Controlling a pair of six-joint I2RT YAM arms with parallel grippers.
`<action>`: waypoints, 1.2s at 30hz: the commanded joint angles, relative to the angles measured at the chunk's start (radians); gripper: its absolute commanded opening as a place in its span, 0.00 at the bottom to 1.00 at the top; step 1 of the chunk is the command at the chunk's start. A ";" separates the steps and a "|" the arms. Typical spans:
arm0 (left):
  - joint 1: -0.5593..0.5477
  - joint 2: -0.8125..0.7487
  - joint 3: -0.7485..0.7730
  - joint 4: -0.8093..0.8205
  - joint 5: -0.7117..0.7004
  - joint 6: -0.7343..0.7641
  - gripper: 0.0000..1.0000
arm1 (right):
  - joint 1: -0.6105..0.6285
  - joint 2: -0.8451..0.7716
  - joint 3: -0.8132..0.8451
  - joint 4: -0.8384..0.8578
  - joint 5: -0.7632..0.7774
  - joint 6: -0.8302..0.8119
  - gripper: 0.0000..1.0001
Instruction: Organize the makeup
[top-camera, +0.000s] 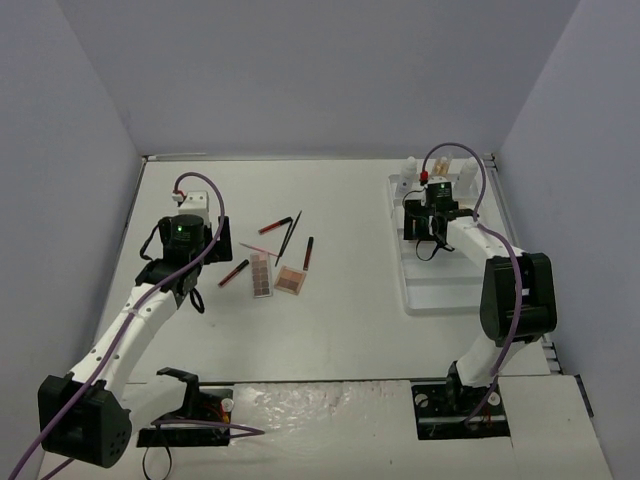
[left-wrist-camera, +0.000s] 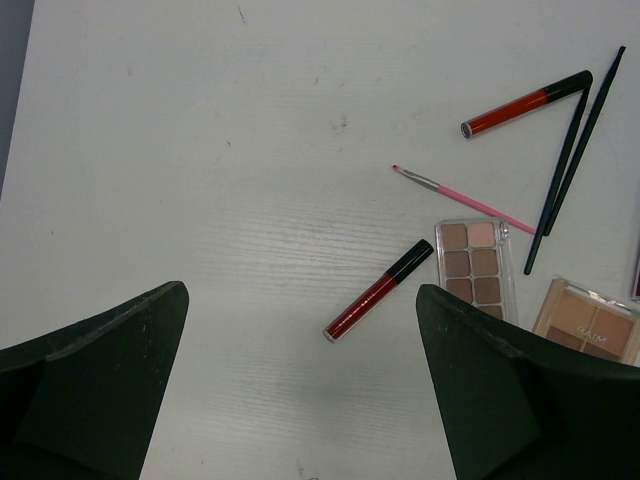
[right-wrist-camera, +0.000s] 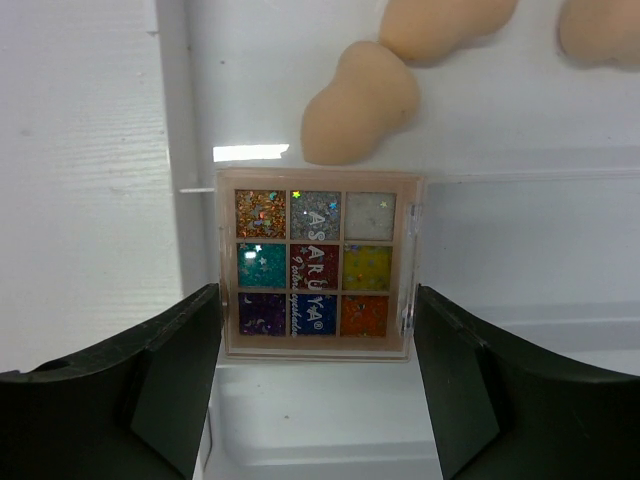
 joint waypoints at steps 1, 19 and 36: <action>-0.006 -0.020 0.026 0.048 0.000 0.017 0.97 | -0.005 -0.001 -0.002 0.093 0.011 0.018 0.44; -0.013 -0.027 0.026 0.048 0.000 0.022 0.97 | -0.006 -0.020 -0.070 0.122 0.027 0.019 0.64; -0.016 -0.016 0.026 0.051 0.007 0.021 0.97 | -0.002 -0.084 -0.103 0.100 0.041 0.043 0.83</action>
